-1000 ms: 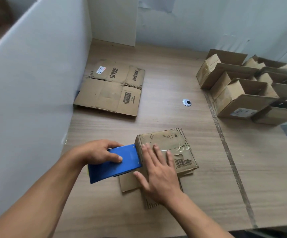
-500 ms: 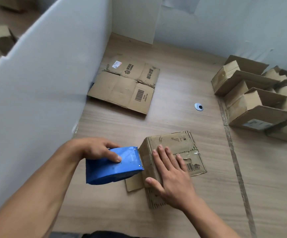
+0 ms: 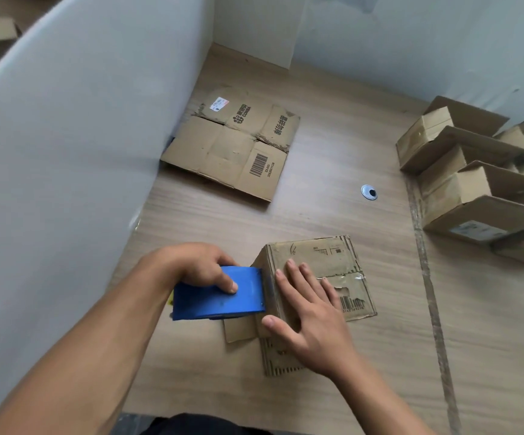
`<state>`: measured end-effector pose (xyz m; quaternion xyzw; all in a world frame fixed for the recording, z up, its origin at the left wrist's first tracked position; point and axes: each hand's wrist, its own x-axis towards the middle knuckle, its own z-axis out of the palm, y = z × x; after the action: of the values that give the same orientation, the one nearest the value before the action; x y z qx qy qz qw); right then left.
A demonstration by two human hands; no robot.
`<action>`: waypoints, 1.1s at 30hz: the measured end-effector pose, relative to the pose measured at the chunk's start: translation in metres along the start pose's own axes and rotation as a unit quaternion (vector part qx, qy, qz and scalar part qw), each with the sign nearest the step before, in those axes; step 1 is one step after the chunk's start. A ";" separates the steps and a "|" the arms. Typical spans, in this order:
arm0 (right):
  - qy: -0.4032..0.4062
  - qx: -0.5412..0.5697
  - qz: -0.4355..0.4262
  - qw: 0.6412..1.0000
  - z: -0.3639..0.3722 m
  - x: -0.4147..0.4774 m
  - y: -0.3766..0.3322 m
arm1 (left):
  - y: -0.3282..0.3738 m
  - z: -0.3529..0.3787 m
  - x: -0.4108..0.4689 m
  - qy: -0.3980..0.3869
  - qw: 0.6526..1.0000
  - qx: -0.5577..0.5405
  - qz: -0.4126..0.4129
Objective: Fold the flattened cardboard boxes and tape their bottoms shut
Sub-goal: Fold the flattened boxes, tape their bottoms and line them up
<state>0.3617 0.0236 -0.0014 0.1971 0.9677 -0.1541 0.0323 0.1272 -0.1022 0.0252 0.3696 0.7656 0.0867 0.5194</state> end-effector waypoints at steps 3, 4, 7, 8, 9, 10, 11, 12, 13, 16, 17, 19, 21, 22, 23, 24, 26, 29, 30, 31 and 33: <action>0.010 -0.002 0.005 1.000 0.001 0.001 -0.003 | 0.012 0.004 -0.001 0.027 0.999 0.023 -0.009; 0.010 -0.014 0.004 1.000 0.002 0.001 -0.004 | 0.017 0.006 -0.001 0.042 0.998 0.039 -0.016; 0.029 -0.038 0.009 0.999 0.004 0.000 -0.003 | 0.033 0.008 -0.002 0.075 0.991 0.102 -0.034; 0.033 -0.044 0.006 0.998 0.005 0.003 -0.003 | 0.036 0.008 -0.003 0.076 0.990 0.113 -0.045; 0.036 -0.044 0.005 0.998 0.005 0.004 -0.003 | 0.041 0.008 -0.004 0.076 0.988 0.124 -0.055; 0.039 -0.043 0.006 0.998 0.004 0.004 -0.003 | 0.047 0.009 -0.005 0.077 0.985 0.139 -0.063; 0.041 -0.041 0.005 0.998 0.003 0.004 -0.002 | 0.053 0.008 -0.006 0.078 0.983 0.153 -0.070; 0.038 -0.040 0.004 0.998 0.003 0.004 -0.003 | 0.059 0.008 -0.008 0.078 0.980 0.164 -0.080; 0.031 -0.038 0.006 0.999 0.003 0.004 -0.003 | 0.065 0.007 -0.010 0.080 0.978 0.172 -0.088; 0.020 -0.043 0.010 0.999 0.001 0.003 -0.005 | 0.072 0.009 -0.004 0.101 0.972 0.190 -0.100; 0.019 -0.039 0.008 0.999 0.001 0.003 -0.006 | 0.072 0.014 -0.001 0.114 0.967 0.202 -0.104; 0.010 -0.027 0.008 1.000 -0.005 0.005 -0.006 | 0.065 0.034 0.005 0.131 0.965 0.200 -0.113; 0.002 -0.025 0.000 1.000 -0.011 0.004 -0.004 | 0.055 0.052 0.007 0.120 0.973 0.168 -0.108; 0.000 -0.033 0.003 0.999 -0.014 0.005 -0.002 | 0.049 0.056 0.006 0.121 0.976 0.151 -0.099; 0.007 -0.045 0.011 0.999 -0.015 0.006 0.000 | 0.043 0.056 0.003 0.128 0.979 0.135 -0.088; 0.001 -0.055 0.027 0.998 -0.016 0.005 0.001 | 0.038 0.054 -0.001 0.139 0.980 0.120 -0.078; -0.009 -0.050 0.079 0.996 -0.020 0.005 -0.002 | 0.028 0.046 -0.013 0.177 0.977 0.096 -0.073; -0.040 -0.045 0.070 0.996 -0.026 0.009 -0.002 | 0.014 0.035 -0.025 0.233 0.967 0.068 -0.078; -0.057 -0.049 0.057 0.996 -0.028 0.011 0.003 | 0.010 0.032 -0.030 0.247 0.965 0.044 -0.076; -0.073 -0.055 0.043 0.995 -0.031 0.012 0.009 | 0.006 0.031 -0.033 0.259 0.963 0.015 -0.071; -0.106 -0.069 0.024 0.992 -0.042 0.014 0.022 | -0.001 0.029 -0.038 0.283 0.957 -0.033 -0.061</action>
<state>0.3575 0.0614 0.0302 0.2006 0.9620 -0.1062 0.1517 0.1591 -0.1349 0.0399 0.2651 0.8992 0.1810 0.2974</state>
